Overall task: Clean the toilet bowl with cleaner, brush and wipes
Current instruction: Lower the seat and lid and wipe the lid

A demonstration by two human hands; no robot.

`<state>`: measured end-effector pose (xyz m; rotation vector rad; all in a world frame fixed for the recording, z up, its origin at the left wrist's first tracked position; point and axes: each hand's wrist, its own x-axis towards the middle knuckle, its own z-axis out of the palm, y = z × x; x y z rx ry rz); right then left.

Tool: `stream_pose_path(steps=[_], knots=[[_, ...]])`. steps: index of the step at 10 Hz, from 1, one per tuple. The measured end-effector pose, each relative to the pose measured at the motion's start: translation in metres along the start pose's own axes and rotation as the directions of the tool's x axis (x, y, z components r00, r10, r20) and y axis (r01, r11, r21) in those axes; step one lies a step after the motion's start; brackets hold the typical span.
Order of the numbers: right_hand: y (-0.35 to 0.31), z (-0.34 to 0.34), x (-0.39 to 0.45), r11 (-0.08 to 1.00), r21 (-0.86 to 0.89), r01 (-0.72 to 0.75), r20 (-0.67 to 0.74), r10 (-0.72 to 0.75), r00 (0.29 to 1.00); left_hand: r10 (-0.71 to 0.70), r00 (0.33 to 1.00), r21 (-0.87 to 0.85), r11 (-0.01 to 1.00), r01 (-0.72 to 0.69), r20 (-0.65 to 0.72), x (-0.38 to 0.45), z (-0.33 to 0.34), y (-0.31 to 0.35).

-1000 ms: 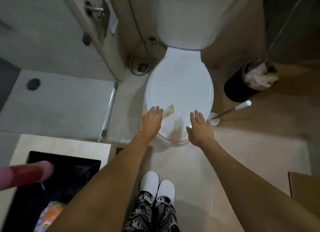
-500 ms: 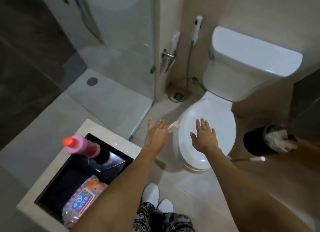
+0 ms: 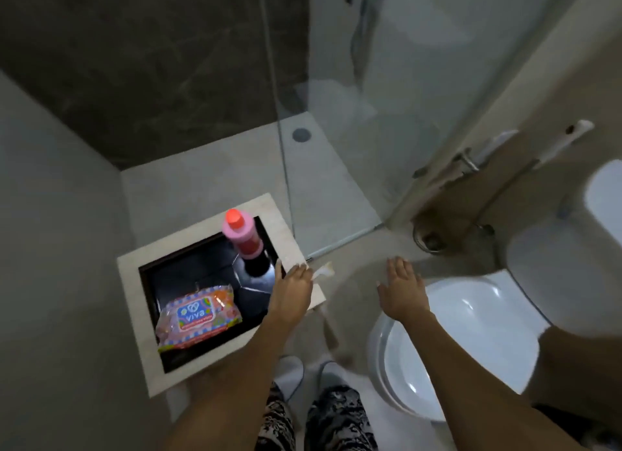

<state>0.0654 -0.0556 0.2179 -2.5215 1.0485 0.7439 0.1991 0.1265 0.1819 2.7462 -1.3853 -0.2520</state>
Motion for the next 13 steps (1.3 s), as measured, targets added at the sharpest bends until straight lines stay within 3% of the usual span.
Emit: stream_pose_path(steps=[2, 5, 8, 9, 11, 13], knots=[[-0.056, 0.011, 0.022, 0.965, -0.117, 0.235, 0.101, -0.224, 0.969, -0.246, 0.968, -0.026, 0.969, 0.245, -0.054, -0.025, 0.013, -0.037], [-0.118, 0.051, 0.053, 0.89, -0.213, 0.402, 0.173, -0.371, 0.912, -0.433, 0.9, -0.167, 0.892, 0.42, -0.048, -0.029, 0.056, -0.083], [-0.122, 0.109, 0.082, 0.879, -0.22, 0.423, 0.241, -0.371, 0.897, -0.483, 0.875, -0.231, 0.855, 0.464, -0.028, 0.002, 0.104, -0.117], [-0.122, 0.124, 0.09, 0.869, -0.239, 0.433, 0.27, -0.369, 0.89, -0.484, 0.874, -0.22, 0.85, 0.479, 0.037, 0.006, 0.122, -0.119], [-0.124, 0.137, 0.098, 0.866, -0.22, 0.448, 0.265, -0.389, 0.882, -0.491, 0.852, -0.093, 0.854, 0.511, 0.181, -0.002, 0.149, -0.108], [-0.121, 0.138, 0.099, 0.881, -0.196, 0.43, 0.242, -0.382, 0.892, -0.536, 0.82, -0.026, 0.834, 0.551, 0.202, -0.005, 0.141, -0.104]])
